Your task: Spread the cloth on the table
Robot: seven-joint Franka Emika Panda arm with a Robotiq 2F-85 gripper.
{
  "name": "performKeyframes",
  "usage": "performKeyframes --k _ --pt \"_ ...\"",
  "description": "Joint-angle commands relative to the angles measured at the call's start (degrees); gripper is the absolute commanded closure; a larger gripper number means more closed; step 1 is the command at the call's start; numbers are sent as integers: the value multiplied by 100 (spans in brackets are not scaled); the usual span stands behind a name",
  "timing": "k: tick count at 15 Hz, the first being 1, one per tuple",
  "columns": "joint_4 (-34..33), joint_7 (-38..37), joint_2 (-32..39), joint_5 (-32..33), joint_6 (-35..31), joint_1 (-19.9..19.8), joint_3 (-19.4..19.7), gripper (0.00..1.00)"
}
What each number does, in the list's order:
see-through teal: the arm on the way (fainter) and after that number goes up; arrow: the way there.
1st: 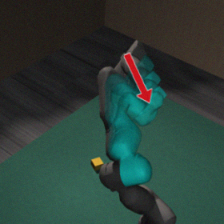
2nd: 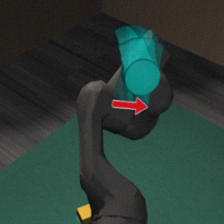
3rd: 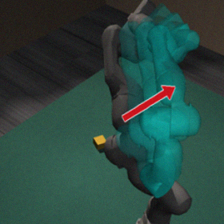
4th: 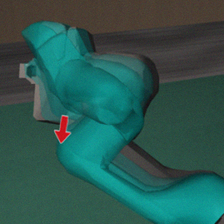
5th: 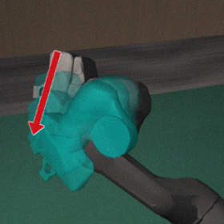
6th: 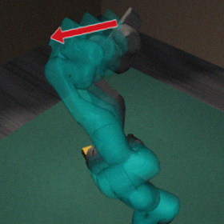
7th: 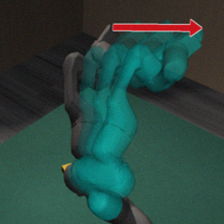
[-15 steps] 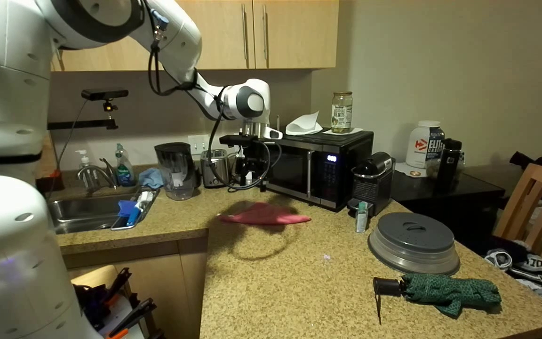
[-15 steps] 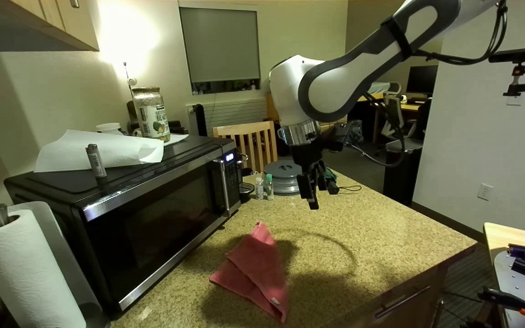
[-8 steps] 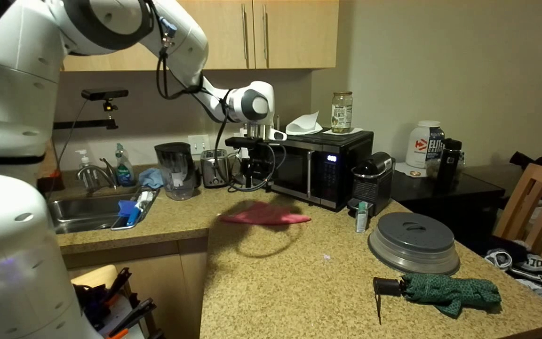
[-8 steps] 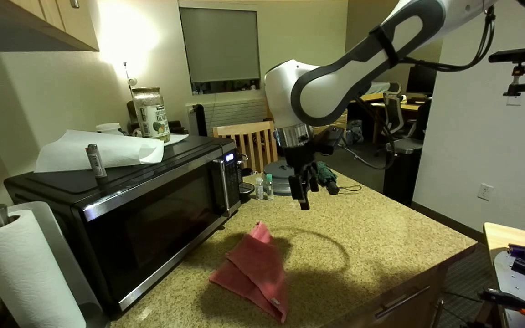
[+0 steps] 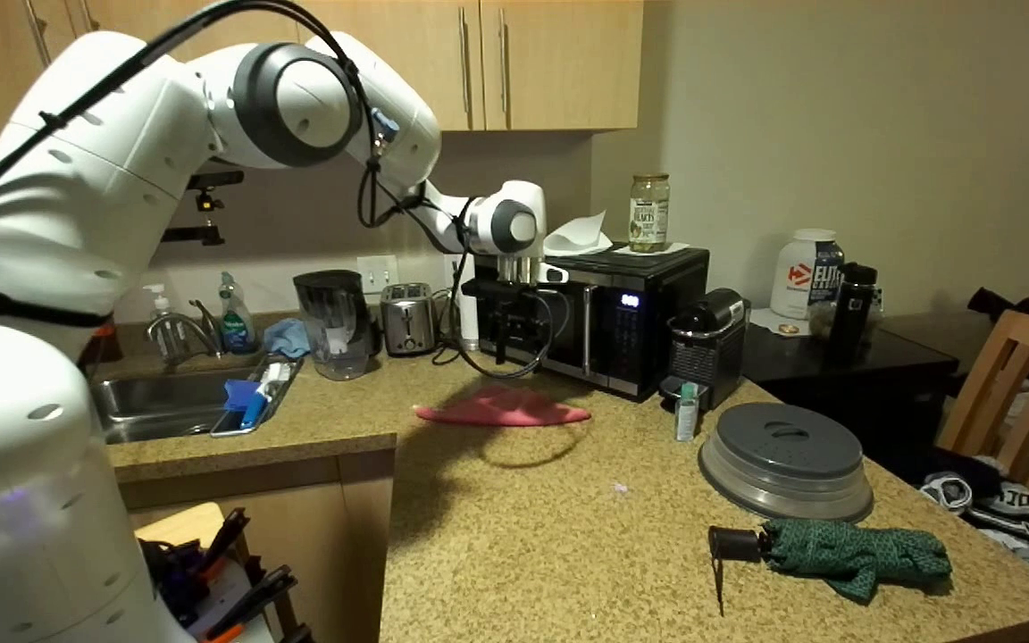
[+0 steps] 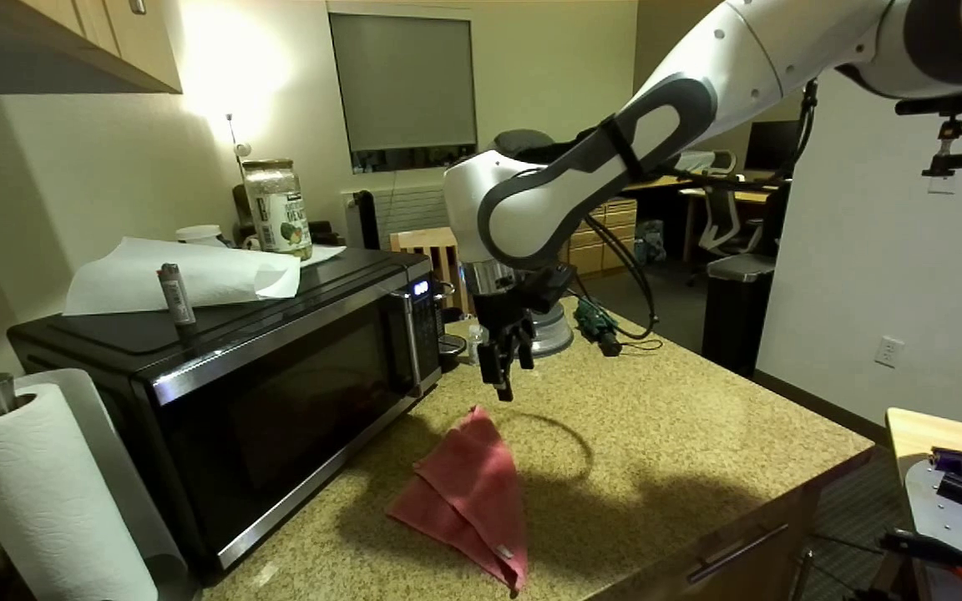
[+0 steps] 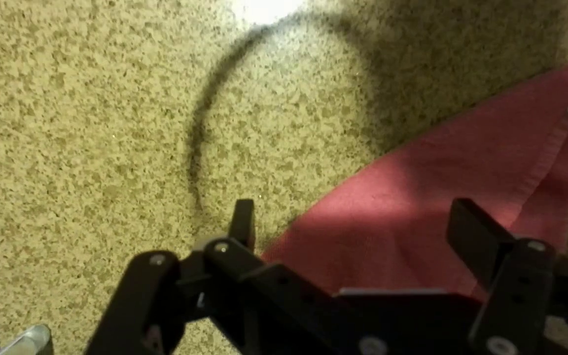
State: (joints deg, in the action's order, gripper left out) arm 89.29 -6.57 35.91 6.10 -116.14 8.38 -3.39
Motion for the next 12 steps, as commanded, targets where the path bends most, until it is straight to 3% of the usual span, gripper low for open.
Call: performKeyframes --k 1,12 --pt "-753 278 593 -132 54 -73 -19 0" --pt "-2196 1211 1762 -90 370 -5 -204 0"
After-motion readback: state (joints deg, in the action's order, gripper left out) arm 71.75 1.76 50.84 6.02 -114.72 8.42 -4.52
